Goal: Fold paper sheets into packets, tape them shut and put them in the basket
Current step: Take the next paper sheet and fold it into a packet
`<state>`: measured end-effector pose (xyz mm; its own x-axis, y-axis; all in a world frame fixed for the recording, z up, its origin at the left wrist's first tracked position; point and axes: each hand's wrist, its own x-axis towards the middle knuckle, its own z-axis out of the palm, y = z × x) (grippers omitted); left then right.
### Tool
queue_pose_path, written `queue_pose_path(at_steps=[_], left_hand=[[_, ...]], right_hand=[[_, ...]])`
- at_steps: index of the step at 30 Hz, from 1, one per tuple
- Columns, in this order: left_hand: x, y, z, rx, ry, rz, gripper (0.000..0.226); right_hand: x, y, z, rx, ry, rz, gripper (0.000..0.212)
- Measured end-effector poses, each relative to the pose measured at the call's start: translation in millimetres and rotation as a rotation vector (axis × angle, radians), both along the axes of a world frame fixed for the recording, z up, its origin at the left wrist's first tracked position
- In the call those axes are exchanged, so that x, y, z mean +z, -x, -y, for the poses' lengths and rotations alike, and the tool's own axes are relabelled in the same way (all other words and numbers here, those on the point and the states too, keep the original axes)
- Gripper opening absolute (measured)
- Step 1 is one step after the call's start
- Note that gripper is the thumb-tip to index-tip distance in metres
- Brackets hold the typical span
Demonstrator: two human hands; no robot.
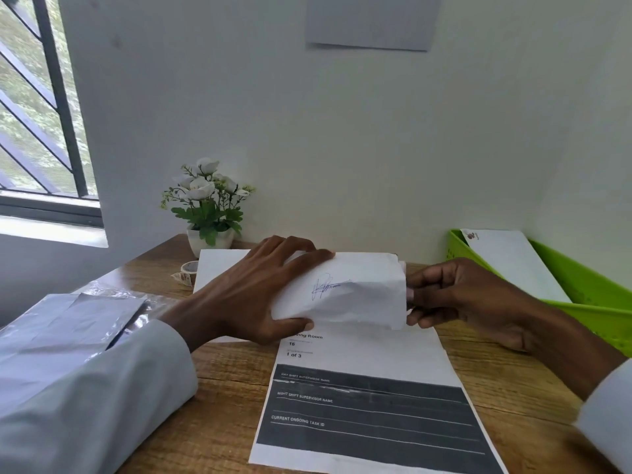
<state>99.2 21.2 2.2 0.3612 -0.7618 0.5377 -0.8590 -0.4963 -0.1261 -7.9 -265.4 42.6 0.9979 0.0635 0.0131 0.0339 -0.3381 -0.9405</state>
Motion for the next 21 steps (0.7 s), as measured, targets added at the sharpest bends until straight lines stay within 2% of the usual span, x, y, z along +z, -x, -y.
queue_pose_path(at_steps=[2, 5, 6, 11, 13, 15, 17, 20, 21], left_hand=[[0, 1, 1, -0.005, -0.006, -0.002, 0.088], [-1, 4, 5, -0.024, -0.004, -0.012, 0.084], [-2, 5, 6, -0.031, 0.0, -0.016, 0.083], [-4, 6, 8, -0.047, -0.005, -0.039, 0.082], [-4, 7, 9, -0.047, -0.011, -0.039, 0.082], [-3, 7, 8, -0.032, -0.002, -0.029, 0.082], [0, 6, 7, -0.006, 0.048, -0.013, 0.081], [8, 7, 5, 0.036, 0.22, 0.0, 0.079], [12, 8, 5, 0.047, 0.291, -0.007, 0.079]], right_hand=[[-5, -1, -3, -0.023, 0.023, 0.004, 0.033], [-14, -6, -18, -0.054, 0.021, 0.035, 0.015], [-18, -8, -23, -0.067, 0.019, 0.053, 0.015], [-39, -13, -43, -0.159, 0.04, 0.073, 0.042], [-41, -11, -46, -0.157, 0.047, 0.068, 0.045], [-38, -11, -46, -0.181, 0.03, 0.092, 0.037], [-31, -11, -41, -0.238, -0.06, 0.158, 0.019], [-24, -10, -29, -0.292, -0.147, 0.269, 0.05], [-23, -10, -28, -0.263, -0.154, 0.29, 0.053]])
